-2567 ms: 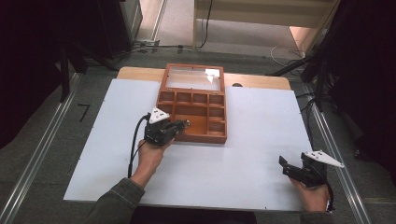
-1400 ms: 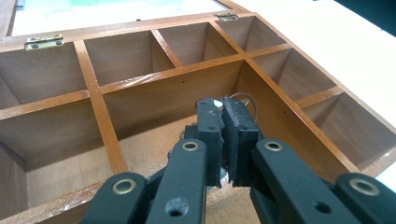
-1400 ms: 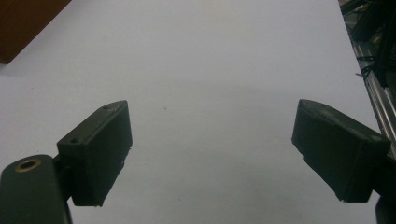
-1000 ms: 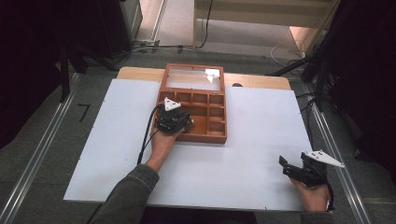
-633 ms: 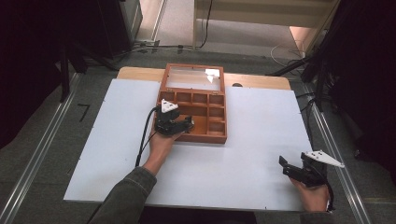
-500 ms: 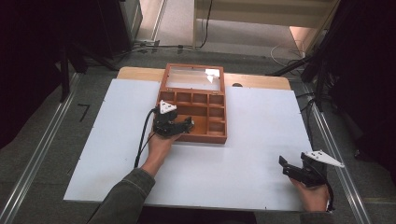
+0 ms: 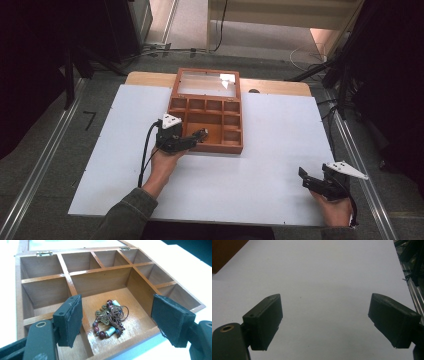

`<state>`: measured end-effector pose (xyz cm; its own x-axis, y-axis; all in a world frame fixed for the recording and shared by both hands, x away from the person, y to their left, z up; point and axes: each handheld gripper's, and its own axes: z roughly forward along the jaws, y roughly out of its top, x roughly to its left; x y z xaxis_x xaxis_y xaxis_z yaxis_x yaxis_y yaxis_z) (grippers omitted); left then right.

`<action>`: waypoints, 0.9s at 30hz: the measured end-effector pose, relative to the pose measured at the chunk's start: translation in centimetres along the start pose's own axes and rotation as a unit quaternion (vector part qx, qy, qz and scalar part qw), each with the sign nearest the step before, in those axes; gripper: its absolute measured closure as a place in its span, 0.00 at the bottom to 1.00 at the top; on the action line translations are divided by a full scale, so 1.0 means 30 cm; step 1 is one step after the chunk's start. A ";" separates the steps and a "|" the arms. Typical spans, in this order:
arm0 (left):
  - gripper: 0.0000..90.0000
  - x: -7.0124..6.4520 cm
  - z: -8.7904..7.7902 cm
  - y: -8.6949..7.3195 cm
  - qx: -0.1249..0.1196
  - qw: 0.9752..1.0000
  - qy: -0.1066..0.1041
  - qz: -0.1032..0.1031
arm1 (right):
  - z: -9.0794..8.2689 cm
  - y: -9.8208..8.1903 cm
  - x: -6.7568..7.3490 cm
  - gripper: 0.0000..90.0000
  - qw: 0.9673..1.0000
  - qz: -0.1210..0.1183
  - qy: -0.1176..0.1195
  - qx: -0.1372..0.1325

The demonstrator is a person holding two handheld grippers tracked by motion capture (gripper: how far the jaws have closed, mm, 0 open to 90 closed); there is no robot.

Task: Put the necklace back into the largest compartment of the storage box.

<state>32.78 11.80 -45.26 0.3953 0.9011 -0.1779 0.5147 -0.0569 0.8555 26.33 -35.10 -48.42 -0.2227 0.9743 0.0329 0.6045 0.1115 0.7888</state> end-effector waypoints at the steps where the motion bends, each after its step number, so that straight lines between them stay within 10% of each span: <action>1: 0.28 0.000 -0.006 -0.001 -0.001 1.000 0.000 0.000 | 0.000 0.000 0.000 0.12 1.000 0.001 0.000 0.000; 27: 0.22 0.115 -0.199 -0.108 -0.006 0.999 0.026 -0.021 | -0.005 0.001 0.001 0.12 1.000 0.002 0.002 -0.004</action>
<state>27.92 17.66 -45.73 0.3338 0.9235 -0.1890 0.5211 -0.0137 0.8534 26.23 -35.09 -48.32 -0.2232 0.9740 0.0377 0.5990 0.1065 0.7936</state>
